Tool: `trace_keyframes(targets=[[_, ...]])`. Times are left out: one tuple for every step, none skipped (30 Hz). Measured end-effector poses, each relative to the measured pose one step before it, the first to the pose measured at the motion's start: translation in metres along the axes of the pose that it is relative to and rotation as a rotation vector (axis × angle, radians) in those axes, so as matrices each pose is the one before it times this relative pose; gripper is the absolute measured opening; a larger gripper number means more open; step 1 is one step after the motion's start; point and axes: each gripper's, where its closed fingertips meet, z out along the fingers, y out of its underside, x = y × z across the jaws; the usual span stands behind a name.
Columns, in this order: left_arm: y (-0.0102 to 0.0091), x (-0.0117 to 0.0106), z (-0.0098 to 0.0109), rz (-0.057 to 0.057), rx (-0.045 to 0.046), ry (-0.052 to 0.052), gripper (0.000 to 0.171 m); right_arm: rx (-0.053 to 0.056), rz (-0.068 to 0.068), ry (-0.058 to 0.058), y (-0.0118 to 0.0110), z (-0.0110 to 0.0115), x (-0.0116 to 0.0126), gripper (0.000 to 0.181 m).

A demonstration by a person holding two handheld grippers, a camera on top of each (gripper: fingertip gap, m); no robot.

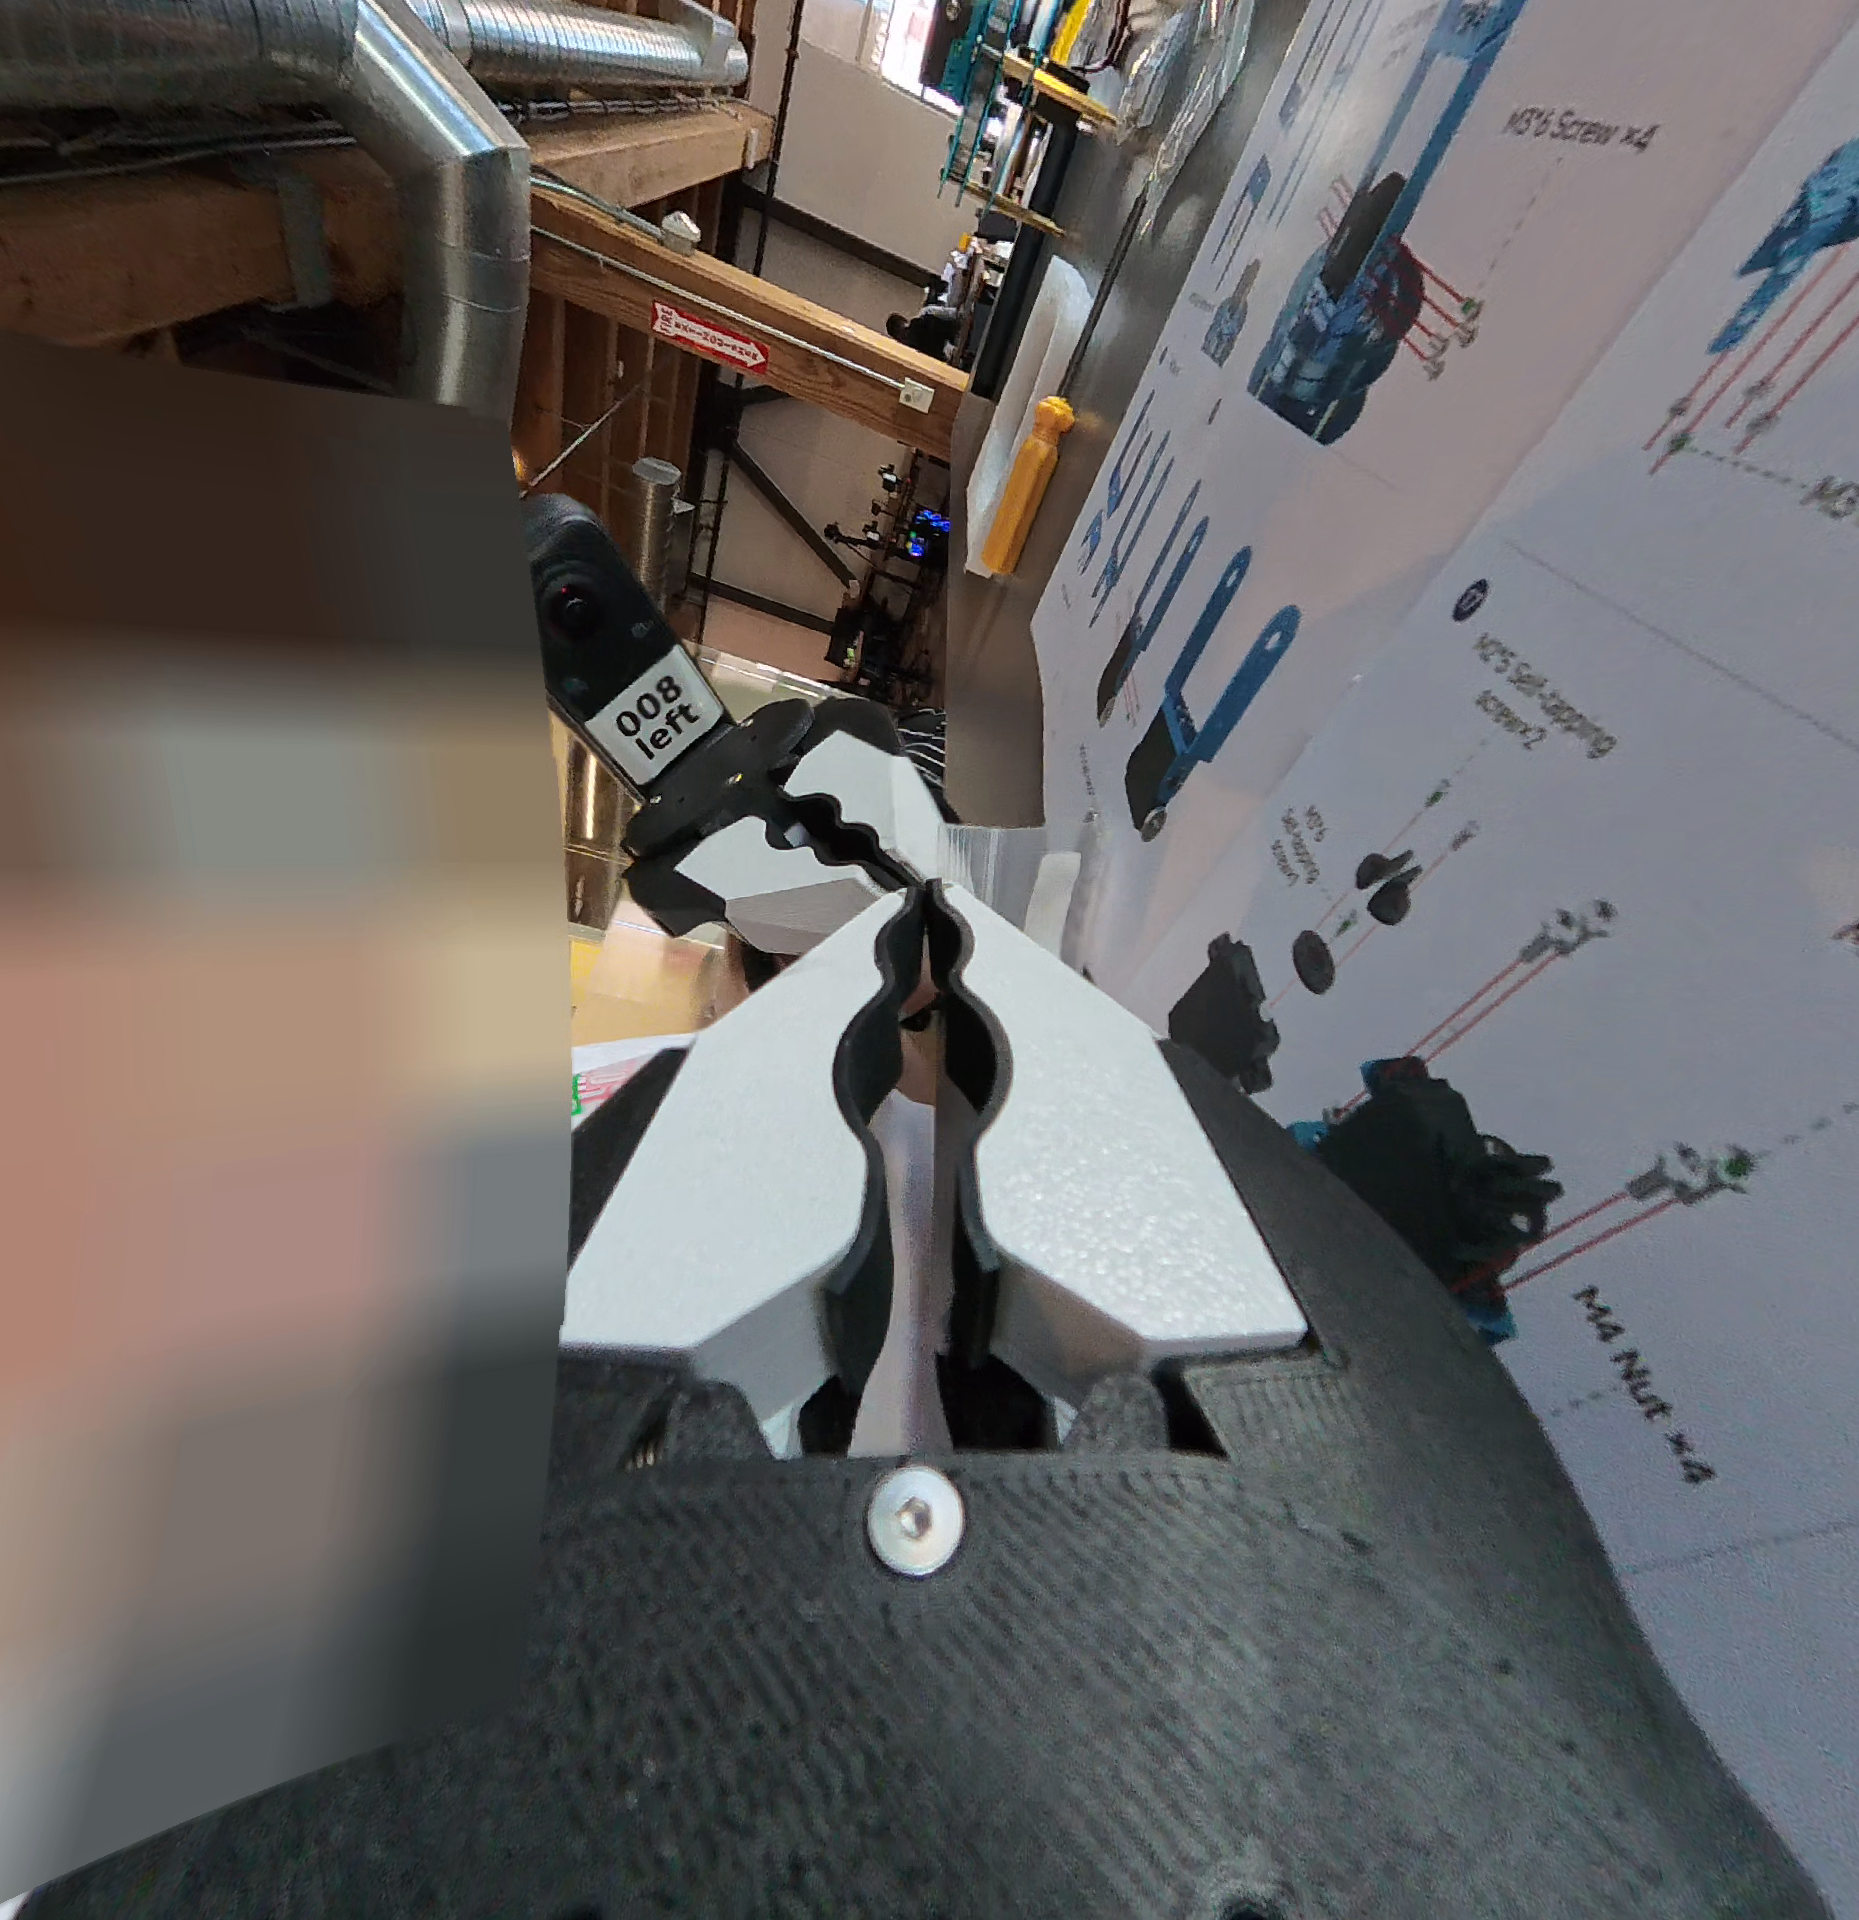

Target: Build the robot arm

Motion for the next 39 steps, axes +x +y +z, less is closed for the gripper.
trace_keyframes(targets=[[0.00076,-0.00014,0.00042,-0.0069,-0.00518,0.0046,0.000,-0.0028,-0.0143,0.0143,-0.00024,-0.00065,0.00102,0.000],[0.00033,-0.00008,0.00024,-0.0058,-0.00275,0.0040,0.000,-0.0094,-0.0148,0.0146,0.00053,-0.00080,0.00048,0.000],[0.00000,-0.00024,-0.00002,-0.0071,-0.00016,0.0039,0.000,-0.0130,-0.0149,0.0079,0.00087,-0.00075,-0.00106,0.002],[-0.00029,-0.00030,-0.00016,-0.0086,0.00161,0.0054,0.000,-0.0147,-0.0219,0.0072,0.00091,-0.00075,-0.00202,0.003],[-0.00037,-0.00005,-0.00024,-0.0103,0.00222,0.0080,0.000,-0.0195,-0.0265,0.0235,0.00175,-0.00056,-0.00016,0.006],[-0.00028,0.00009,-0.00044,-0.0121,0.00210,0.0103,0.000,-0.0143,-0.0317,0.0372,0.00109,-0.00049,0.00201,0.009],[-0.00017,-0.00005,-0.00036,-0.0148,0.00172,0.0113,0.000,-0.0094,-0.0323,0.0440,0.00085,-0.00035,0.00358,0.009],[-0.00019,-0.00007,-0.00045,-0.0169,0.00215,0.0121,0.000,-0.0045,-0.0261,0.0313,0.00041,0.00017,0.00262,0.011],[-0.00024,0.00021,-0.00035,-0.0177,0.00209,0.0143,0.000,-0.0107,-0.0162,0.0132,0.00186,0.00115,0.00085,0.012],[-0.00027,0.00023,-0.00039,-0.0194,0.00187,0.0157,0.000,-0.0195,-0.0068,-0.0016,0.00328,0.00208,-0.00075,0.015],[-0.00027,0.00009,-0.00043,-0.0197,0.00290,0.0152,0.000,-0.0170,-0.0026,-0.0113,0.00315,0.00238,-0.00213,0.016],[-0.00044,-0.00002,-0.00040,-0.0189,0.00265,0.0145,0.000,-0.0101,-0.0028,-0.0058,0.00206,0.00234,-0.00145,0.018],[-0.00018,0.00013,-0.00024,-0.0175,0.00035,0.0151,0.000,-0.0038,-0.0080,0.0036,0.00101,0.00177,-0.00005,0.018],[0.00002,0.00044,0.00008,-0.0164,-0.00037,0.0157,0.001,0.0010,-0.0143,0.0121,0.00008,0.00092,0.00128,0.017],[-0.00014,0.00071,0.00006,-0.0183,0.00142,0.0170,0.003,0.0021,-0.0153,0.0152,-0.00031,0.00014,0.00195,0.015],[-0.00041,0.00075,-0.00022,-0.0220,0.00447,0.0199,0.005,0.0045,-0.0097,0.0064,-0.00073,-0.00031,0.00086,0.014],[-0.00085,0.00009,-0.00076,-0.0218,0.00659,0.0151,0.005,0.0066,-0.0009,-0.0099,-0.00130,-0.00038,-0.00139,0.014],[-0.00092,-0.00046,-0.00114,-0.0163,0.00573,0.0095,0.005,0.0110,0.0029,-0.0122,-0.00179,-0.00059,-0.00162,0.011],[-0.00082,-0.00046,-0.00120,-0.0101,0.00496,0.0049,0.002,0.0116,0.0014,-0.0065,-0.00175,-0.00082,-0.00072,0.009],[-0.00068,-0.00064,-0.00115,-0.0058,0.00420,0.0007,0.001,0.0062,0.0007,-0.0008,-0.00111,-0.00063,0.00036,0.009],[-0.00038,-0.00078,-0.00079,-0.0045,0.00279,-0.0009,0.000,0.0028,0.0006,-0.0049,-0.00049,-0.00021,-0.00016,0.009],[-0.00019,-0.00045,-0.00066,-0.0062,0.00133,0.0011,0.000,0.0007,0.0026,-0.0093,-0.00022,0.00015,-0.00094,0.009],[-0.00013,-0.00063,-0.00036,-0.0086,0.00083,0.0017,0.000,-0.0014,0.0032,-0.0072,0.00026,0.00046,-0.00058,0.009],[0.00002,-0.00005,-0.00023,-0.0094,-0.00045,0.0060,0.000,-0.0019,0.0016,-0.0020,0.00041,0.00060,0.00003,0.009],[0.00001,0.00095,-0.00010,-0.0102,-0.00238,0.0144,0.000,0.0011,0.0002,-0.0001,0.00018,0.00062,0.00032,0.009],[0.00001,0.00123,-0.00022,-0.0130,-0.00237,0.0185,0.000,0.0010,0.0019,-0.0010,0.00007,0.00049,0.00007,0.009],[-0.00038,0.00131,-0.00035,-0.0143,0.00042,0.0194,0.001,-0.0014,0.0037,0.0021,0.00040,0.00048,0.00071,0.009],[-0.00062,0.00103,-0.00070,-0.0129,0.00272,0.0164,0.002,-0.0011,0.0011,0.0019,0.00042,0.00036,0.00062,0.009],[-0.00037,0.00062,-0.00059,-0.0085,0.00200,0.0113,0.003,-0.0016,0.0013,0.0000,0.00036,0.00030,0.00030,0.009],[-0.00029,0.00032,-0.00051,-0.0043,0.00089,0.0055,0.002,0.0022,0.0008,-0.0029,-0.00024,0.00008,-0.00036,0.009],[-0.00007,0.00105,-0.00024,0.0000,0.00065,0.0085,0.002,0.0036,-0.0011,-0.0036,-0.00050,0.00010,-0.00062,0.009],[0.00023,0.00088,-0.00003,-0.0008,-0.00270,0.0080,0.002,-0.0019,-0.0011,-0.0010,0.00017,0.00013,-0.00020,0.009],[0.00055,0.00001,-0.00005,-0.0044,-0.00381,0.0035,0.001,-0.0029,-0.0021,0.0021,0.00026,0.00003,0.00022,0.009],[0.00002,0.00014,0.00004,-0.0034,-0.00062,0.0028,0.001,-0.0003,-0.0025,0.0019,0.00006,0.00005,0.00028,0.009],[-0.00002,-0.00027,-0.00015,-0.0015,-0.00019,0.0000,0.000,0.0008,-0.0004,-0.0027,-0.00017,0.00003,-0.00043,0.009],[0.00018,-0.00056,0.00009,-0.0008,-0.00204,-0.0033,0.000,0.0006,0.0004,-0.0024,-0.00003,0.00007,-0.00029,0.008],[0.00043,-0.00047,0.00023,0.0012,-0.00374,-0.0036,0.000,0.0006,0.0000,0.0000,0.00000,0.00005,-0.00006,0.008],[0.00081,-0.00044,0.00047,0.0020,-0.00535,-0.0047,0.000,-0.0004,-0.0003,0.0006,0.00003,0.00007,0.00008,0.008],[0.00044,-0.00058,0.00036,0.0003,-0.00345,-0.0043,0.000,-0.0009,-0.0004,0.0005,0.00006,0.00001,-0.00001,0.008]])
